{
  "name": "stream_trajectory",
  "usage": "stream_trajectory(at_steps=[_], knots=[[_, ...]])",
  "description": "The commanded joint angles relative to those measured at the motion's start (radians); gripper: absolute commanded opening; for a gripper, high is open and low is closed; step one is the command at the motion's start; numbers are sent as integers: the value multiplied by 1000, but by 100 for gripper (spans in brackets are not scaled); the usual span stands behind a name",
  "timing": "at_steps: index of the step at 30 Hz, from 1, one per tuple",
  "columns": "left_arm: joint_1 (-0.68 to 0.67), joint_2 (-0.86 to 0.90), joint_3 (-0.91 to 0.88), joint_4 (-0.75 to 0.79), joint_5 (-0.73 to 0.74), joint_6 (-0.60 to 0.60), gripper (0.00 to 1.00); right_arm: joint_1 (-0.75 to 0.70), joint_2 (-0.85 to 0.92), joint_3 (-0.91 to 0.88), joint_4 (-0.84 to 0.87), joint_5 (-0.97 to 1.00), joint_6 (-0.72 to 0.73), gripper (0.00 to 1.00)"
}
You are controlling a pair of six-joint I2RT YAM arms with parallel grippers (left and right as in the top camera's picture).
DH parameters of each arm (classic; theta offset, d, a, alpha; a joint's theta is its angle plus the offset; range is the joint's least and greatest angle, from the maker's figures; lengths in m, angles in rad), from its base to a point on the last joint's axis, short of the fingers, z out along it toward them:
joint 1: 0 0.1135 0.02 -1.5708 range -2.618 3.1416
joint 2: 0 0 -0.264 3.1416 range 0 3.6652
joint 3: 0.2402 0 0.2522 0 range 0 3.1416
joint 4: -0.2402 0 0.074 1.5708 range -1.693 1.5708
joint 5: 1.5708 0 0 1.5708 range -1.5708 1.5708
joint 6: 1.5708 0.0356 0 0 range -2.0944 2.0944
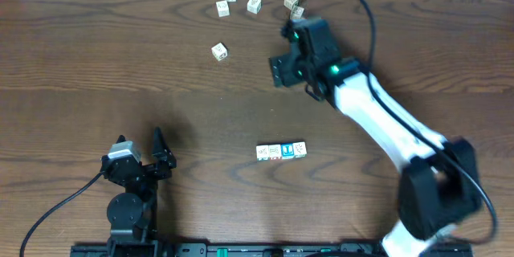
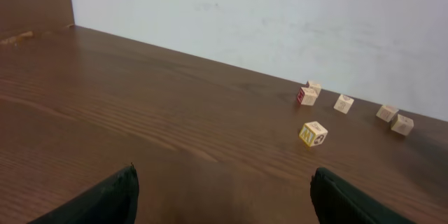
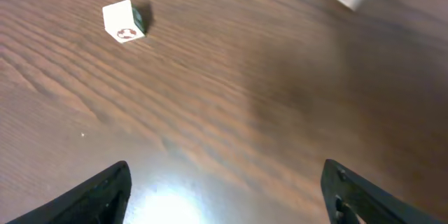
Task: Lift 5 blocks
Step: 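Move the right gripper up to the far cluster of blocks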
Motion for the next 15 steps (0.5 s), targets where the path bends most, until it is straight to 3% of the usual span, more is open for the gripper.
stream_trajectory(at_steps=[1, 15], knots=[[-2, -6, -24, -30, -9, 6, 79, 31, 110, 139, -8, -59, -93, 86], [-2, -6, -24, -30, -9, 6, 79, 91, 516, 571, -47, -136, -360, 98]])
